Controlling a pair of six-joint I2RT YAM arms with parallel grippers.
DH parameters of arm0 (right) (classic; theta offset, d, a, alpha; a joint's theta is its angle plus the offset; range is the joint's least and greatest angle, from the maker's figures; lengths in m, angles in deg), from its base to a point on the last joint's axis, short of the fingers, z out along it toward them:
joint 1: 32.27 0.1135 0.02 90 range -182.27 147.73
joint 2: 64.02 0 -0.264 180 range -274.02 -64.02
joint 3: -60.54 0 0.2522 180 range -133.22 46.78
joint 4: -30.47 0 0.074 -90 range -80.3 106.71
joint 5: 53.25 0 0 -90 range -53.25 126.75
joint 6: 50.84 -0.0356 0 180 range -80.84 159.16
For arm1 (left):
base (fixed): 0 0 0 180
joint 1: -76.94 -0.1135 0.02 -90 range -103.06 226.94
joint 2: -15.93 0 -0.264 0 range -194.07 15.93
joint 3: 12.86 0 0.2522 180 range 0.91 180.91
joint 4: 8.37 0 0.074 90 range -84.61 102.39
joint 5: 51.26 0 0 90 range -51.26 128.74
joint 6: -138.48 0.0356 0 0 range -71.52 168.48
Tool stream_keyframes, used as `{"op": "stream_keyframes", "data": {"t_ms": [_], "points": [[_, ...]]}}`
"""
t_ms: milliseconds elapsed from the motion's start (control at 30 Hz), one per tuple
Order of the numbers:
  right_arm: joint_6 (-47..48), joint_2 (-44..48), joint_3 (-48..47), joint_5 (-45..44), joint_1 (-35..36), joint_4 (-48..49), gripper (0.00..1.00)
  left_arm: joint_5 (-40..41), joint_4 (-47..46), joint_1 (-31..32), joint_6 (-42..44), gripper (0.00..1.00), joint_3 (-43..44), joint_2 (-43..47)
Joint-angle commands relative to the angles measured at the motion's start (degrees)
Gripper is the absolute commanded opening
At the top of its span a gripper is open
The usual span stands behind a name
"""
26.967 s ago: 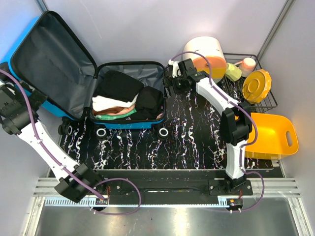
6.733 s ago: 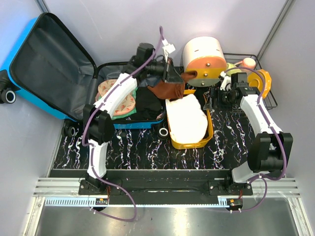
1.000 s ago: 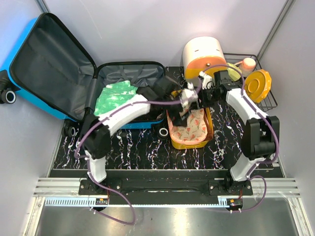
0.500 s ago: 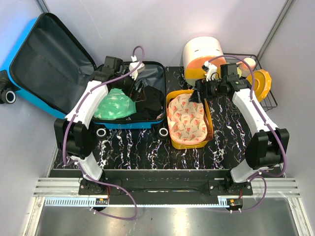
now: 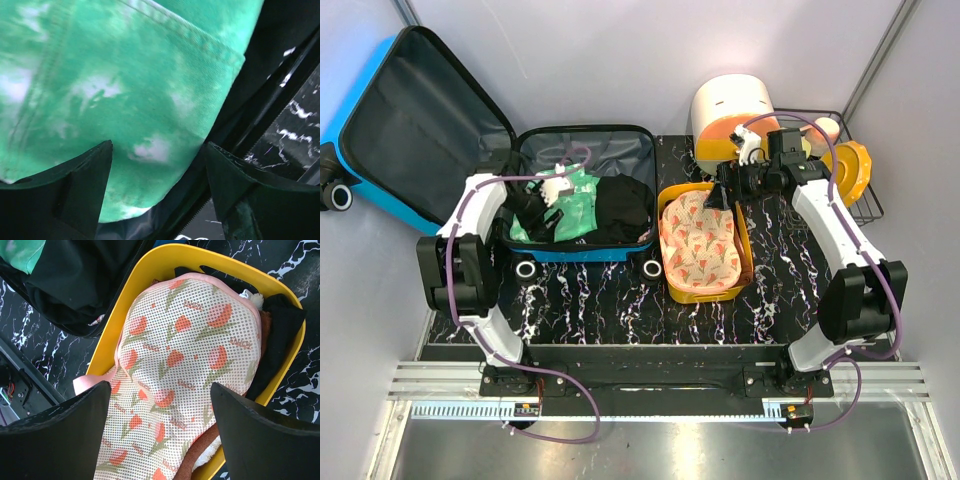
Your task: Open, take out, and arrange the luggage
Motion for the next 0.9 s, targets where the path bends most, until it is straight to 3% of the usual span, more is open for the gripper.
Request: {"op": "stream_keyframes", "data": {"t_ms": [0,133,233,367,400,500,667,867], "points": [[-0.7,-1.1,-3.7,0.6,-0.1,-0.2,0.9,1.8,0.2,0.4,12.9,0.79,-2.5,1.6],[-0.5,-2.0,-5.0,0.4,0.0,-0.5,0.9,2.6,-3.8,0.5,13.2,0.84,-4.7,0.3],[-0.7,-2.4,-5.2,0.6,0.0,-0.7,0.9,3.6,-8.1,0.5,11.7,0.74,-5.5,0.0],[-0.7,-2.7,-5.8,0.7,0.0,-0.9,0.89,1.6,-8.1,0.4,7.3,0.44,-1.7,-0.2],[-0.7,-2.6,-6.0,0.8,-0.1,-0.9,0.89,1.1,-7.5,0.5,6.7,0.29,-0.8,0.2],[-1.5,-2.9,-7.1,1.0,-0.1,-0.9,0.89,-2.0,-5.0,0.4,4.2,0.0,2.8,2.1],[-4.5,-3.9,-9.5,2.5,0.0,0.7,0.89,-7.8,-0.7,0.2,-4.0,0.0,12.4,2.6],[-8.7,-6.6,-12.4,4.9,0.0,1.1,0.89,-18.9,4.5,-0.6,-20.3,0.0,32.6,-4.7]]}}
